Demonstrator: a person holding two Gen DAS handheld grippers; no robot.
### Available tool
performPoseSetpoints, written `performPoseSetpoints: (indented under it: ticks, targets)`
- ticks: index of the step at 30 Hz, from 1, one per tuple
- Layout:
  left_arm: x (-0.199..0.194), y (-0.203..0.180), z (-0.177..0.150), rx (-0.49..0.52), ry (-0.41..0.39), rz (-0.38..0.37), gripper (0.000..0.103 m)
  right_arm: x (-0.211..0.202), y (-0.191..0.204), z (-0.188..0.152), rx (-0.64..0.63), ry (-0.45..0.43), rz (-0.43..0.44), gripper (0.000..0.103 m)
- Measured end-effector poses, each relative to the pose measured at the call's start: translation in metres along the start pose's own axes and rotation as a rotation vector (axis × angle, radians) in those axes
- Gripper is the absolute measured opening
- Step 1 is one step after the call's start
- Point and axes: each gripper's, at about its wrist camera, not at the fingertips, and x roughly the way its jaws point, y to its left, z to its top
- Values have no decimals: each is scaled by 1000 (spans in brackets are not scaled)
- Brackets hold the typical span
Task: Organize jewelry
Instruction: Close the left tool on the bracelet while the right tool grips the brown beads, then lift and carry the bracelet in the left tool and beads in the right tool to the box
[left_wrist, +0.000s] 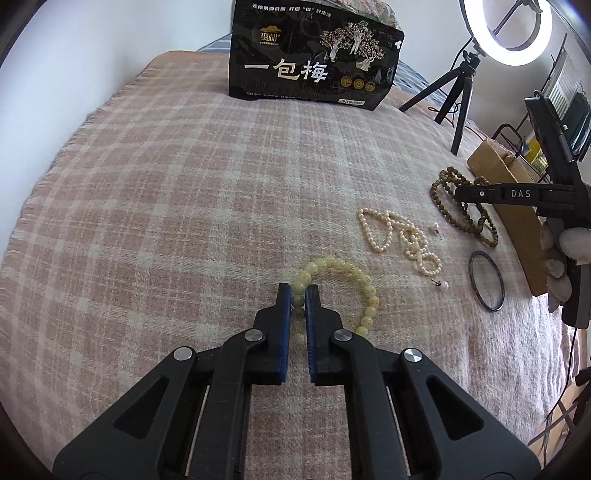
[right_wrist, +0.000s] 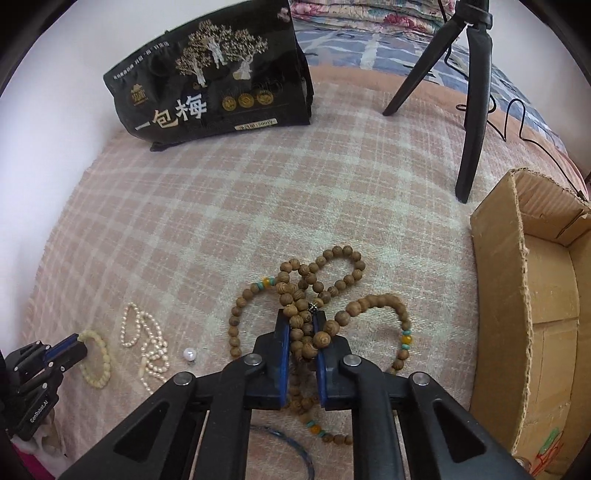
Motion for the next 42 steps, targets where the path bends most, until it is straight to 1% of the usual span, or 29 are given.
performPoseSetpoints:
  ticks: [8, 19, 31, 42]
  targets:
    - [-19, -6, 1, -1, -32, -9, 5, -32, 3, -1, -3, -56, 23, 10]
    - [-52, -24, 3, 29, -75, -13, 5, -86, 12, -7, -40, -136, 22, 9]
    - [-87, -55, 17, 83, -134, -35, 5, -141, 10, -11, -71, -198, -8, 9]
    - [-102, -91, 25, 135, -161, -79, 5, -189, 1, -13, -98, -255, -43, 9]
